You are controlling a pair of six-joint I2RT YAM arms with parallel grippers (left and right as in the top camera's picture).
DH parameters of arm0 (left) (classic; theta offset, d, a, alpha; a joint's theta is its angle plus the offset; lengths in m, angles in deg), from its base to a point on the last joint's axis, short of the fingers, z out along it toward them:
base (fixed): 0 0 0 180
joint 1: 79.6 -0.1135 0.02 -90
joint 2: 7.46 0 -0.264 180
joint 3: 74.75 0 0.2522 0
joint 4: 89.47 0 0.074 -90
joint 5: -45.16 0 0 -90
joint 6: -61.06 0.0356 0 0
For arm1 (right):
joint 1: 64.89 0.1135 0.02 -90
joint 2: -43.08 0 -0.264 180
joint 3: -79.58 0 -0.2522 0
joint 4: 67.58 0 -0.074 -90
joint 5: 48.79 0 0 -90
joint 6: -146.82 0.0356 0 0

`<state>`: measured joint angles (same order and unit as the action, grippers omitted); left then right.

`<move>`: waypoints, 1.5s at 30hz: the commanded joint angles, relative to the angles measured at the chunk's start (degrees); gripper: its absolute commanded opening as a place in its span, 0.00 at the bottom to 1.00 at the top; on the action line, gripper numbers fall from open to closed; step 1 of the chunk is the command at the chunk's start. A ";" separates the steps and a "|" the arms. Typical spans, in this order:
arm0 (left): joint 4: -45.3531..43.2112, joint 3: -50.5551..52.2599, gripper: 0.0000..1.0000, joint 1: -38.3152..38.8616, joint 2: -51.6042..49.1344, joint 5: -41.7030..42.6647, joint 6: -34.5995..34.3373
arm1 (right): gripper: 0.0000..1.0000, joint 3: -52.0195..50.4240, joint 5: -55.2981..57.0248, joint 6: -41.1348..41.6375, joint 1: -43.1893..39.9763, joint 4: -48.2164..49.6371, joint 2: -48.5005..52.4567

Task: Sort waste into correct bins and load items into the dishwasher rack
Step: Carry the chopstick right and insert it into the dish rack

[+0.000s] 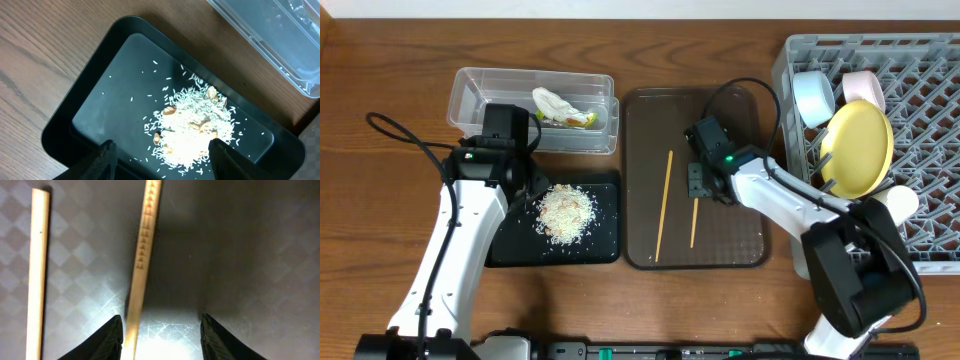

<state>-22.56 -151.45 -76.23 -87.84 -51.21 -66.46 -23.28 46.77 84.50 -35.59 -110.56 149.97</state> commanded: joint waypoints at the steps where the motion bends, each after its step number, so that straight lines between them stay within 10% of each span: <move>1: 0.20 -0.61 0.62 -0.20 -0.33 -0.26 -0.31 | 0.47 0.92 0.20 1.05 0.68 0.09 1.92; 14: 0.20 -0.61 0.62 -0.20 -0.33 -0.26 -0.31 | 0.01 1.01 -0.04 0.98 -0.70 -4.24 1.27; 31: 0.15 -0.61 0.62 -0.20 -0.33 -0.26 -0.33 | 0.01 4.35 -6.51 -22.80 -21.35 -18.10 -24.00; 45: 0.15 -0.61 0.61 -0.20 -0.33 -0.26 -0.33 | 0.01 4.33 -7.37 -29.07 -33.33 -21.18 -17.81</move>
<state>-22.56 -151.45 -76.23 -87.84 -51.19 -66.46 -19.39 40.74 57.16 -68.48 -131.58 129.97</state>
